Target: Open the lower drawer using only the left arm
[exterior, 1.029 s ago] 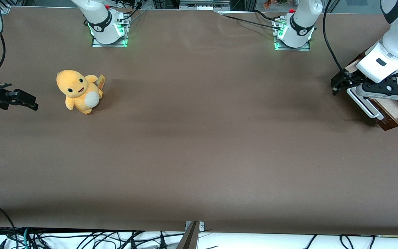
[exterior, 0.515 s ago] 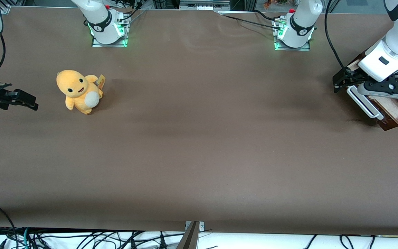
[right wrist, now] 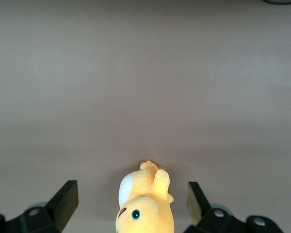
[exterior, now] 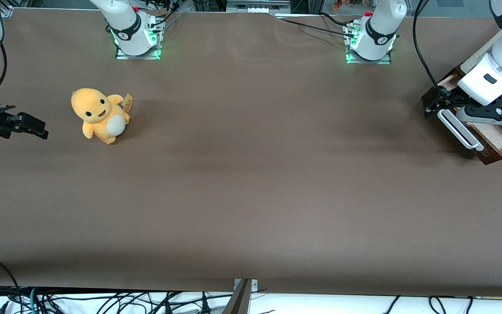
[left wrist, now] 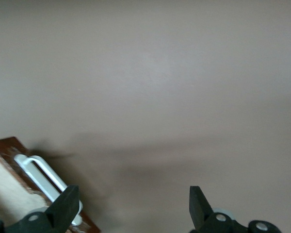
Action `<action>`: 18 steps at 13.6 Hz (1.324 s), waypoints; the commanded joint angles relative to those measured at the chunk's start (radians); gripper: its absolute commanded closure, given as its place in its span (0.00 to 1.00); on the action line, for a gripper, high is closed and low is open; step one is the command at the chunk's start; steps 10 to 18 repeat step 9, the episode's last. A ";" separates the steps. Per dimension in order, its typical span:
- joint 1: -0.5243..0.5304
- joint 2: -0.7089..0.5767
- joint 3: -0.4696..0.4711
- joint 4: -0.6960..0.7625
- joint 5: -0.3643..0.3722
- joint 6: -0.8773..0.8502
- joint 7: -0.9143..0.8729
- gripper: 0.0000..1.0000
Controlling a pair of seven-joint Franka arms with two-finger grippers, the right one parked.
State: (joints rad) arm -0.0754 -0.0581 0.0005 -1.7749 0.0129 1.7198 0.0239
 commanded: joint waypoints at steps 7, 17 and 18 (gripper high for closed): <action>0.020 0.012 0.001 0.031 -0.056 -0.042 0.011 0.00; 0.022 0.012 0.001 0.031 -0.056 -0.043 0.014 0.00; 0.022 0.012 0.001 0.031 -0.056 -0.043 0.014 0.00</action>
